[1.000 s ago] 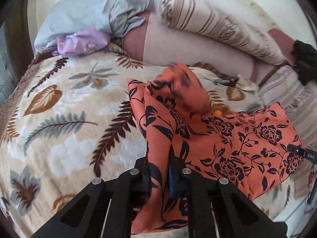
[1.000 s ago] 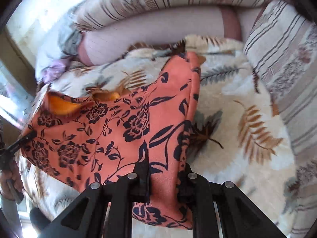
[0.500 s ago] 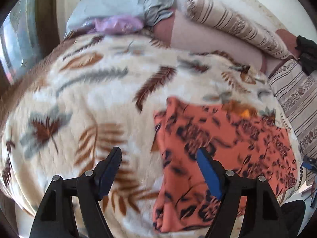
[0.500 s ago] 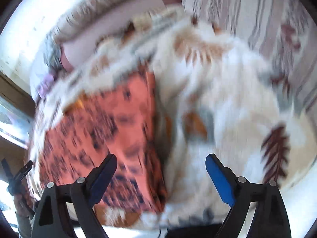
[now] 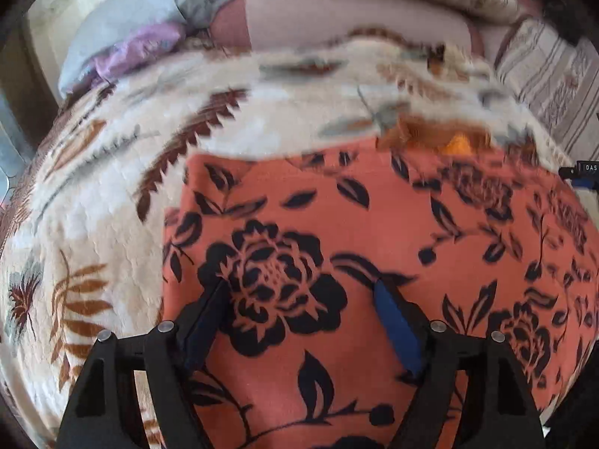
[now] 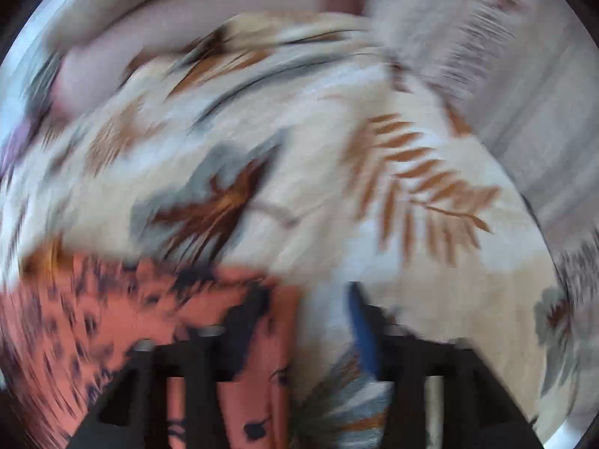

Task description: Fold small clothes

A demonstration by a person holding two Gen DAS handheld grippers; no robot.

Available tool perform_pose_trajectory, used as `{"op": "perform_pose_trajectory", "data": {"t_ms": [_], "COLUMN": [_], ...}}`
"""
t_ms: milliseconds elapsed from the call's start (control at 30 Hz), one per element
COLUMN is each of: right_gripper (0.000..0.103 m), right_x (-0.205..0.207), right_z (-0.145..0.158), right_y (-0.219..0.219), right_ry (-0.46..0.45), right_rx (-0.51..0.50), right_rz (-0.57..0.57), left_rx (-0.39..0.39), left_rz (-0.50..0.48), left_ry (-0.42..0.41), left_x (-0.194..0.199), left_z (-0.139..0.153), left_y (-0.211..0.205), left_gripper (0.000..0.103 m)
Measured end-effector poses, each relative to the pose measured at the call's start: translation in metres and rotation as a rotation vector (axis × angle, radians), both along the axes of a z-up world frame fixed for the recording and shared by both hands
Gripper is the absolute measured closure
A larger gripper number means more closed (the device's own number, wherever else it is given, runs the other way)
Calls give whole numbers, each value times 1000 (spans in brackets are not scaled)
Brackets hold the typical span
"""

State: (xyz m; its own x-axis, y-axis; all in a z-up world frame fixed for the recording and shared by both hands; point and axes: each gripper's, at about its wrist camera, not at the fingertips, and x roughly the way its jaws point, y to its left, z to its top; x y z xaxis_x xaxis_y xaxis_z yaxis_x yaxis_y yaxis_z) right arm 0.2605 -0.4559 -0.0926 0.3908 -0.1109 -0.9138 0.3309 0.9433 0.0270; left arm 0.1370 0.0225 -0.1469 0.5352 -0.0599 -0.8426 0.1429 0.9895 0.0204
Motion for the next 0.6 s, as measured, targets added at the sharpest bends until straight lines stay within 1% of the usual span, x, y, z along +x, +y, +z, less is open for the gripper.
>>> {"op": "perform_pose_trajectory", "data": {"t_ms": [33, 67, 100, 133, 167, 200, 233, 300, 333, 367, 400, 433, 500, 533, 567, 600], "right_gripper": [41, 30, 28, 28, 28, 28, 28, 27, 23, 19, 19, 19, 19, 19, 20, 20], "right_x": [-9, -21, -31, -43, -58, -81, -102, -155, -181, -200, -224, -239, -255, -259, -255, -258], "right_z": [12, 23, 31, 37, 44, 53, 57, 63, 60, 54, 42, 29, -8, -24, -39, -44], "right_y": [-11, -17, -19, -19, -18, -12, -5, 18, 29, 39, 52, 59, 62, 60, 54, 50], "right_ry": [-46, -85, -97, -101, -108, -116, -119, -145, -156, -155, -149, -145, -126, -124, -135, -181], "right_rx": [23, 47, 70, 113, 176, 258, 318, 506, 595, 654, 721, 767, 824, 836, 850, 886], "right_rz": [-79, -111, -109, -90, -65, -40, -27, 11, 13, 13, 2, -21, -117, -178, -231, -278], "left_rx": [5, 3, -3, -11, -25, -40, -55, -84, -89, -96, -103, -102, -102, -85, -68, -53], "left_rz": [2, 11, 23, 26, 24, 24, 22, 5, -1, -7, -12, -11, -6, 0, -1, -9], "left_ry": [15, 15, -1, -19, -39, -64, -89, -133, -143, -150, -144, -123, -39, 17, 47, 3], "left_x": [0, -2, -7, -13, -21, -32, -42, -65, -73, -81, -86, -87, -83, -78, -74, -77], "left_z": [3, 9, 16, 24, 32, 40, 47, 58, 61, 61, 56, 49, 25, 9, -3, -1], "left_y": [1, 3, 7, 10, 12, 14, 16, 16, 16, 13, 11, 9, 7, 7, 6, 4], "left_gripper": [22, 22, 22, 22, 22, 22, 22, 22, 22, 21, 19, 18, 18, 18, 17, 16]}}
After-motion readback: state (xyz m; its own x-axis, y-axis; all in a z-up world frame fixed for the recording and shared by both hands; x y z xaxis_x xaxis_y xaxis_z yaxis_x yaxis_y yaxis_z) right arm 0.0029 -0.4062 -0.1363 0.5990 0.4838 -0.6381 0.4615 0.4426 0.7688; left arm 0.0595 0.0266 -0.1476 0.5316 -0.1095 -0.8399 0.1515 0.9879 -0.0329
